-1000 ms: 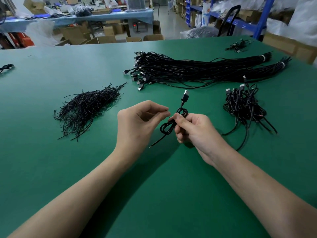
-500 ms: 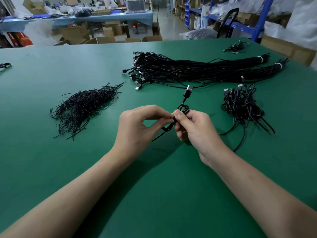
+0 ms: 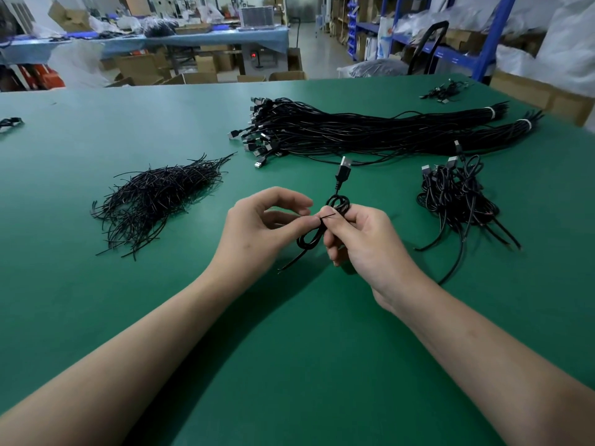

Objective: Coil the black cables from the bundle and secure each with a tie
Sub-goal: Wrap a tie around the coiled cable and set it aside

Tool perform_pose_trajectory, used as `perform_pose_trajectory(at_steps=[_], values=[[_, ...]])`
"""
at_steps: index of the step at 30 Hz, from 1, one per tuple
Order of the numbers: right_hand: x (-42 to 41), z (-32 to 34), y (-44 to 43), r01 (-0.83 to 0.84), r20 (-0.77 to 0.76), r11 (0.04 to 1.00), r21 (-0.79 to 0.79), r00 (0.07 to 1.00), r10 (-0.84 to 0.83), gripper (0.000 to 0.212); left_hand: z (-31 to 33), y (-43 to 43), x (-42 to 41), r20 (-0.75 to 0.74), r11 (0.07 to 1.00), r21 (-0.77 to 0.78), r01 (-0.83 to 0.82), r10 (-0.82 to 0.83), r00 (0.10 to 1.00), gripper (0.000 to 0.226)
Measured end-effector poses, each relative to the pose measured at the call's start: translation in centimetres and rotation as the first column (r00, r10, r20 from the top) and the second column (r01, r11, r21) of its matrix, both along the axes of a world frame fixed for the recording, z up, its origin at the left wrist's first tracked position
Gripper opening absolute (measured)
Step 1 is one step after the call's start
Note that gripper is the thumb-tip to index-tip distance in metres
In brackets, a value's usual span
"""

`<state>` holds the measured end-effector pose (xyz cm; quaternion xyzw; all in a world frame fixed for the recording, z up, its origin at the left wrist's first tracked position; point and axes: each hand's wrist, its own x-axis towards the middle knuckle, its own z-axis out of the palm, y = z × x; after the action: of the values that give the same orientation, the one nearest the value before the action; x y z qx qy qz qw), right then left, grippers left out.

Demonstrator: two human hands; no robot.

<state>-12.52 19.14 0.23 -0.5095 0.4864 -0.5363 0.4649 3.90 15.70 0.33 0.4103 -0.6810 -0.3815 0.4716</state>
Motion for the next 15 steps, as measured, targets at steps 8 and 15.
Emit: perform_pose_trajectory(at_steps=[8, 15], values=[[0.03, -0.16, -0.15, 0.001, -0.029, 1.000, -0.018, 1.000, -0.002, 0.026, -0.10, -0.24, 0.25, 0.074, 0.998, 0.037, -0.054, 0.051, 0.996, 0.014], [-0.02, -0.43, -0.24, -0.004, -0.039, 1.000, -0.011, 0.999, 0.003, 0.027, -0.09, 0.21, 0.01, 0.154, 0.996, -0.056, -0.074, 0.082, 0.985, 0.010]])
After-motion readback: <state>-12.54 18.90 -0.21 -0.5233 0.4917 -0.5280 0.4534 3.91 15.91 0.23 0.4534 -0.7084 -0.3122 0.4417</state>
